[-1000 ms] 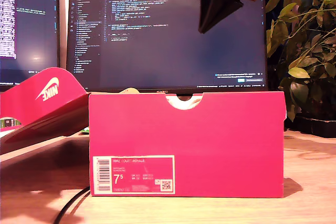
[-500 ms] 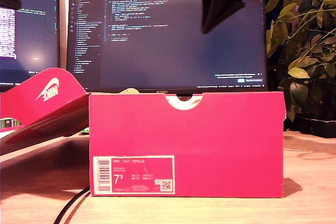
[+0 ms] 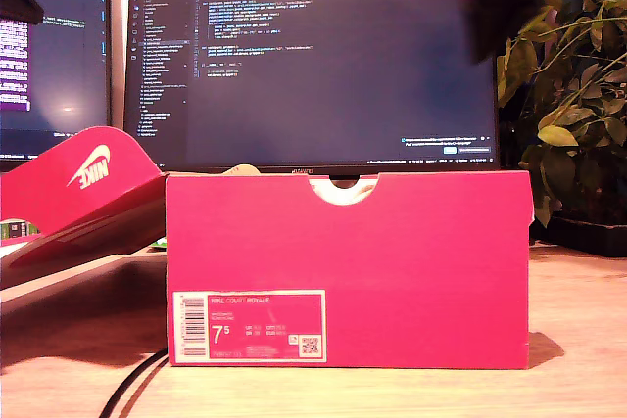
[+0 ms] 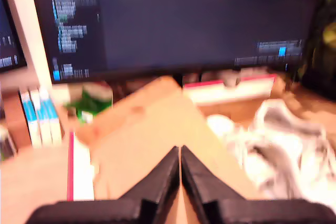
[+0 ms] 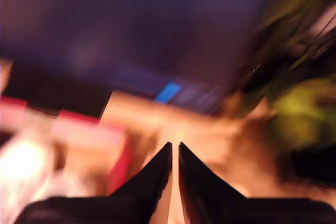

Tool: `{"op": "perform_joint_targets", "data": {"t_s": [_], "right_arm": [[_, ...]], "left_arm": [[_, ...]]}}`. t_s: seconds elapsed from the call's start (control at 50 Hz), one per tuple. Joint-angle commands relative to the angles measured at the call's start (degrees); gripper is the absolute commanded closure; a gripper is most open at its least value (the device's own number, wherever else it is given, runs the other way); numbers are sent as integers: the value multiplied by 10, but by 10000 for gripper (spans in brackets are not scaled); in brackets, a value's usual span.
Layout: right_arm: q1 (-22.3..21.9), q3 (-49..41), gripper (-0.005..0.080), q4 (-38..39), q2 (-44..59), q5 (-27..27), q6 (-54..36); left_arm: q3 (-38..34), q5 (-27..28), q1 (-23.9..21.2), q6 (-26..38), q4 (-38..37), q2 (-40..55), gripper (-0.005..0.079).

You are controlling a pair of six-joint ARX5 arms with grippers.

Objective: Pack the white shoes by picking the first shoe and placing it inside the red shoebox, left side, then picking and rotating the second shoe and placing it in the shoebox

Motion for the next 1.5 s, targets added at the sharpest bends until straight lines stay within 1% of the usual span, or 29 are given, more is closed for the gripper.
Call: {"op": "perform_joint_targets", "data": {"t_s": [0.0, 0.08, 0.2, 0.28, 0.38, 0.54, 0.66, 0.74, 0.9, 1.02, 1.24, 1.48], "right_arm": [[-16, 5, 765, 21, -18, -8, 1], [-41, 5, 765, 30, -18, -7, 0], [-75, 5, 765, -1, -24, -9, -17], [-95, 4, 765, 0, -39, -13, -22], [-108, 4, 765, 13, -71, -17, -21], [-124, 1, 765, 7, -132, -17, -37], [-126, -14, 765, -6, -157, -17, -40], [-132, -50, 765, -12, -178, -17, -45], [-132, -167, 765, 52, -245, -17, -34], [-129, -228, 765, 76, -284, -17, -20], [-121, -301, 765, 86, -331, -23, -19], [-118, -346, 765, 86, -363, -38, -18]], "left_arm": [[-14, 7, 6, 6, 13, 12, 761], [-14, 14, 7, 5, 21, 26, 761], [-14, 14, 7, 5, 36, 46, 761], [-14, 18, 7, 5, 47, 57, 761], [-14, 19, 7, 5, 61, 73, 761], [-14, 32, 7, 5, 88, 94, 761], [-14, 40, 7, 4, 105, 99, 761], [-14, 40, 7, 5, 109, 99, 761], [-14, 47, 7, 5, 108, 99, 761], [-14, 48, 7, 5, 108, 99, 761], [-14, 50, 10, 6, 108, 99, 761], [-14, 50, 12, 7, 106, 103, 761]]}}
